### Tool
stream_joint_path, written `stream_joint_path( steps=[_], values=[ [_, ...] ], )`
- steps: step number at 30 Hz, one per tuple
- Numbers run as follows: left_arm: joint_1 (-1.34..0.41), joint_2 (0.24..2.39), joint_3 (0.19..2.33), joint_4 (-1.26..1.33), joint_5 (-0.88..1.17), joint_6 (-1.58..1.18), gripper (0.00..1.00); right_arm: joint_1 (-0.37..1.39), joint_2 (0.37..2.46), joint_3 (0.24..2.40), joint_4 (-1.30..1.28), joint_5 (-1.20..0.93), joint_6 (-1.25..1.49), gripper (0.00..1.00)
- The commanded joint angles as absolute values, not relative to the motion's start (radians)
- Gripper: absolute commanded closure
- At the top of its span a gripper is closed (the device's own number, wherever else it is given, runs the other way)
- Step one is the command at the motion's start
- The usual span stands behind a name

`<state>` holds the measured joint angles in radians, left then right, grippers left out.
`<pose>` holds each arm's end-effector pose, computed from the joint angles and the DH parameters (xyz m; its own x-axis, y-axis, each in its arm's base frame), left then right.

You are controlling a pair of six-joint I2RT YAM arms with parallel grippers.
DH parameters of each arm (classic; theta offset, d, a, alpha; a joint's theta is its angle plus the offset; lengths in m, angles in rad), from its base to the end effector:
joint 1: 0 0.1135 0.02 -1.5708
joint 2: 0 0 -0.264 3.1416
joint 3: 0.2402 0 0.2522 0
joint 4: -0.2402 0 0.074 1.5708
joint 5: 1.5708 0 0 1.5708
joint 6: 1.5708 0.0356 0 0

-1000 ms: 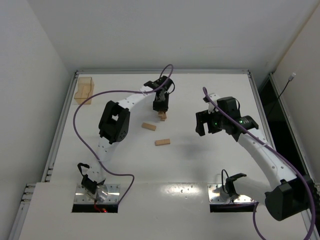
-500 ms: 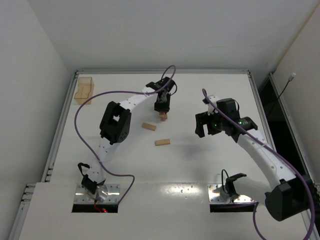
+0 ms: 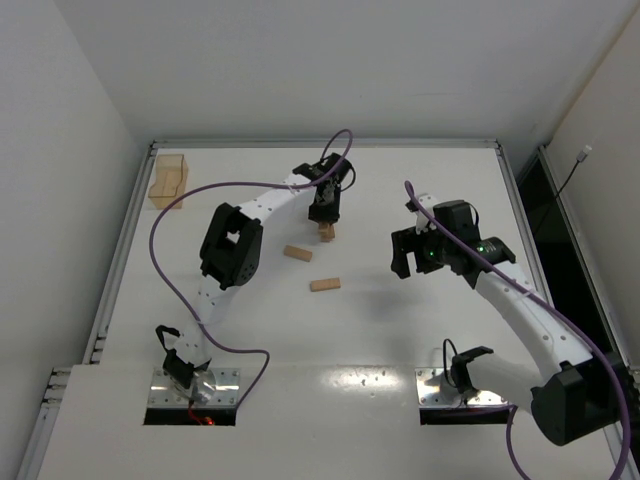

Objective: Build the wood block tower

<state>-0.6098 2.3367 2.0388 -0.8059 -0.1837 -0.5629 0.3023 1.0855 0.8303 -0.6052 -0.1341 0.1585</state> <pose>0.4168 -0.2832 0.1919 -0.8836 -0.0227 -0.4678 0.0286 0.9943 -0.1023 0.2089 0.0701 0.2604 -0.7744 -0.0776 -0.6280 -0.2593 0.9442 0.2030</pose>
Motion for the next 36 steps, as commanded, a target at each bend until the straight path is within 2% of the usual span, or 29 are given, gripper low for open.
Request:
stream_joint_path(
  steps=[1, 36],
  values=[
    [-0.617, 2.286, 2.079, -0.793, -0.187, -0.580, 1.00, 0.296, 1.066, 0.830, -0.572, -0.146, 0.167, 0.18],
    [-0.635, 2.304, 2.068, -0.784, -0.184, -0.581, 1.00, 0.296, 1.057, 0.830, -0.572, -0.155, 0.176, 0.18]
  ],
)
